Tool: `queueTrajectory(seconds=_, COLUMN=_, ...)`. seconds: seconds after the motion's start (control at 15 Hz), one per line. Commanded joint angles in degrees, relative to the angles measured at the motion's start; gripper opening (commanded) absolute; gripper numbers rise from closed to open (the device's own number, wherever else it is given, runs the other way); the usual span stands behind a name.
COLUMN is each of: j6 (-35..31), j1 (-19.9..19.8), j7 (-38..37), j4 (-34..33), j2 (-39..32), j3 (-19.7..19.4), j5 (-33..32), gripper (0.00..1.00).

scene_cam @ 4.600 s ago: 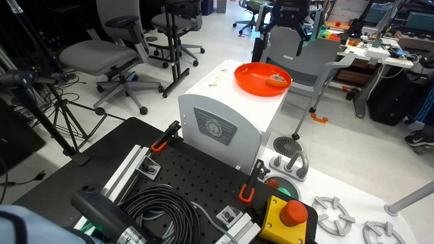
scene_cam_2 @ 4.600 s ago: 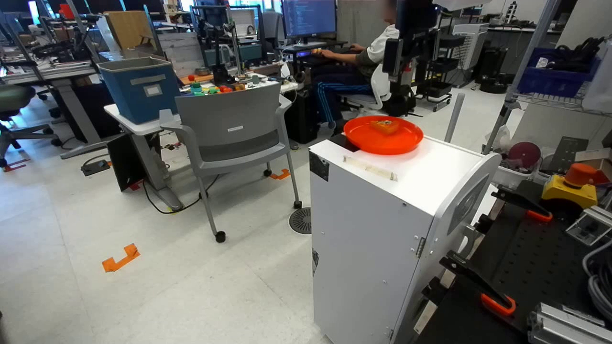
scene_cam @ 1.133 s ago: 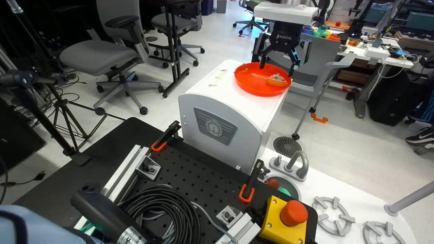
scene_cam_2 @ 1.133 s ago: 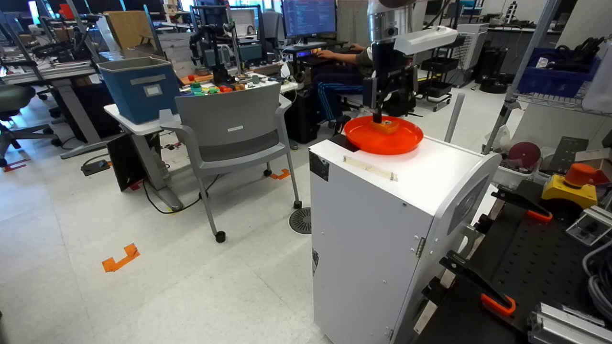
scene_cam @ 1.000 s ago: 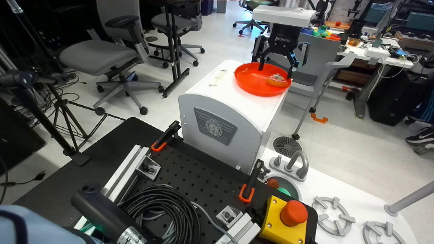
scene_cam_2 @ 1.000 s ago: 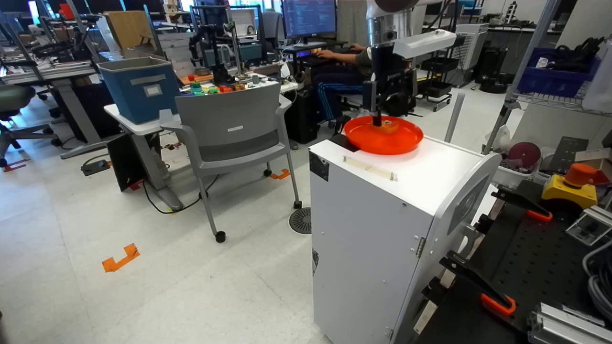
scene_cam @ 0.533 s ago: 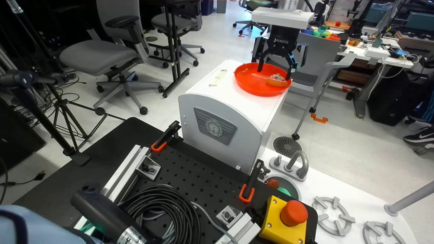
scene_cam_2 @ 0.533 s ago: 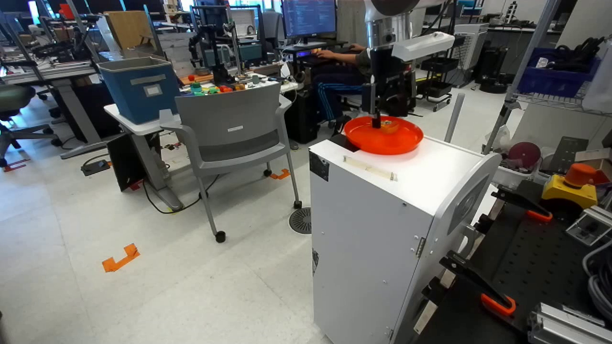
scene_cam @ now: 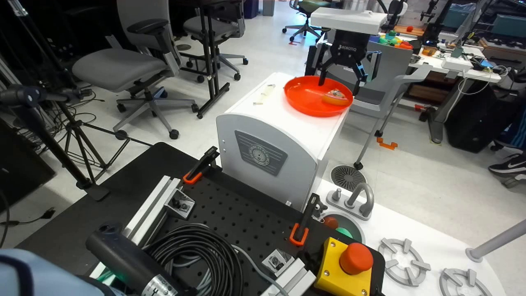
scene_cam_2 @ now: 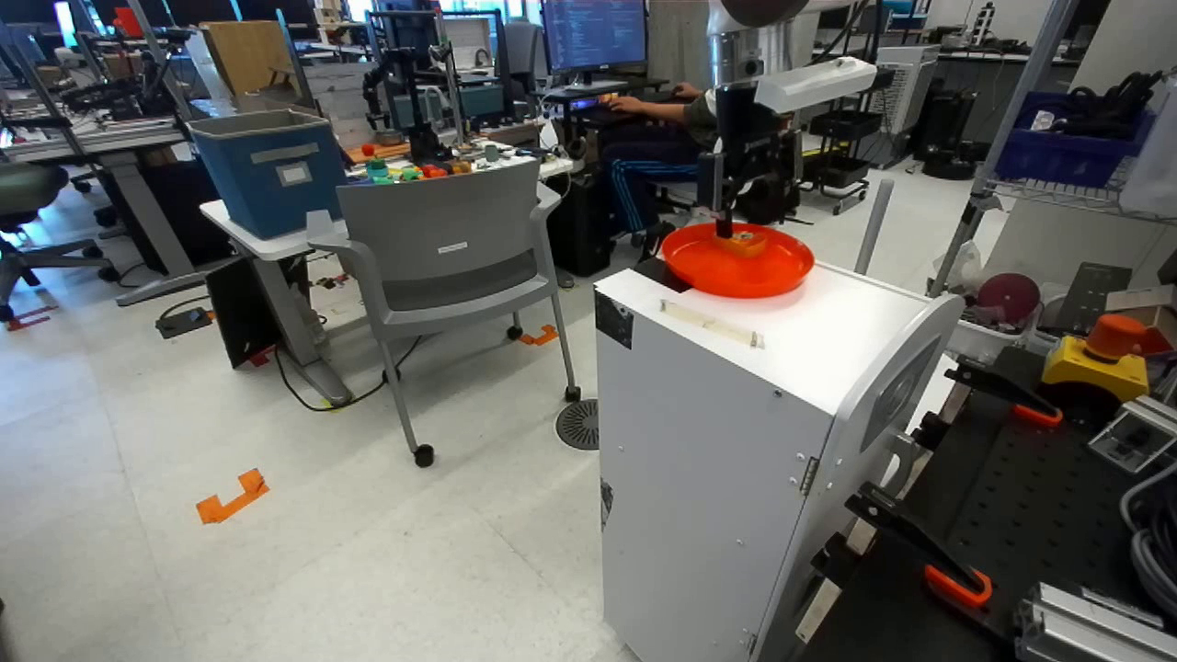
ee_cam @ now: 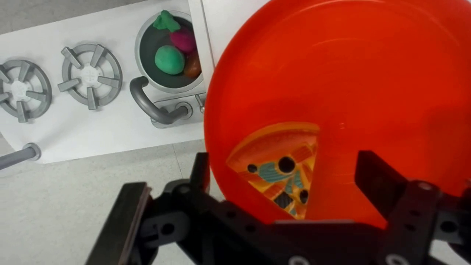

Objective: Remove the pizza slice from the plate

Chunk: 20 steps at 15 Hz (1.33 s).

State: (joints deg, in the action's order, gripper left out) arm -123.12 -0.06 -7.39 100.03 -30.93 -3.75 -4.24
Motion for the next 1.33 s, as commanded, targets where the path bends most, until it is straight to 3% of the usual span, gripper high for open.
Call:
queueTrajectory(seconds=0.0, j6=0.47, j1=0.31, j7=-0.97, j4=-1.45, j2=-0.96, j3=-0.35, j5=-0.53, gripper=1.0)
queueTrajectory(seconds=0.8, j6=1.36, j1=1.15, j7=-0.81, j4=-1.81, j2=-2.48, j3=-0.4, j5=-1.89, gripper=1.0)
queueTrajectory(seconds=1.0, j6=1.33, j1=1.15, j7=-0.79, j4=-1.83, j2=-2.56, j3=-0.4, j5=-1.95, gripper=0.82)
queueTrajectory(seconds=1.07, j6=1.22, j1=1.18, j7=-0.76, j4=-1.81, j2=-2.61, j3=-0.42, j5=-2.04, gripper=0.67)
queueTrajectory(seconds=1.27, j6=1.23, j1=1.24, j7=-0.69, j4=-1.9, j2=-2.76, j3=-0.43, j5=-2.24, gripper=0.43)
